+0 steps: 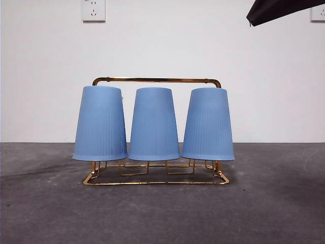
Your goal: Pick the top cup and place it on cupholder, pick up the mid cup and place it on cupholder, last pick the bottom cup and place it on cupholder.
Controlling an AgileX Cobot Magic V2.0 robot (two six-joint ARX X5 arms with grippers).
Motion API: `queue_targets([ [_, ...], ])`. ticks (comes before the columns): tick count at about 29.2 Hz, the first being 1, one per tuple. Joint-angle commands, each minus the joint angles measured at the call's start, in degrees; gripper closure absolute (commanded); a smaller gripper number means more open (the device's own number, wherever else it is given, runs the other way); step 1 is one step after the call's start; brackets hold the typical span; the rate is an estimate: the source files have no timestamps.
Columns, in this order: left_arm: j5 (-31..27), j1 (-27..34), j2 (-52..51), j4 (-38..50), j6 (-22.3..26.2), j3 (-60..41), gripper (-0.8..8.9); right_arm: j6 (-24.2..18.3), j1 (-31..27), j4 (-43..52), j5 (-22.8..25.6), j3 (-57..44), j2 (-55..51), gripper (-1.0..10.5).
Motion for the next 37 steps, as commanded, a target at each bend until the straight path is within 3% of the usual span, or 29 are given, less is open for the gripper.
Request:
queue_targets([
  [1,0.0,4.5,-3.6,5.4,1.5,-6.0,7.95,0.5,0.5,0.5,0.1,0.3,0.2,9.3],
  [8,-0.1,10.4,-12.5,8.4,1.5,-19.5,7.95,0.5,0.5,0.5,0.0,0.3,0.2,9.3],
  [18,-0.2,11.2,-20.7,7.7,1.0,-34.7,7.95,0.5,0.5,0.5,0.0,0.3,0.2,9.3],
  [37,-0.2,11.1,-25.1,-2.5,0.5,-39.0,7.95,0.5,0.5,0.5,0.1,0.3,0.2,9.3],
])
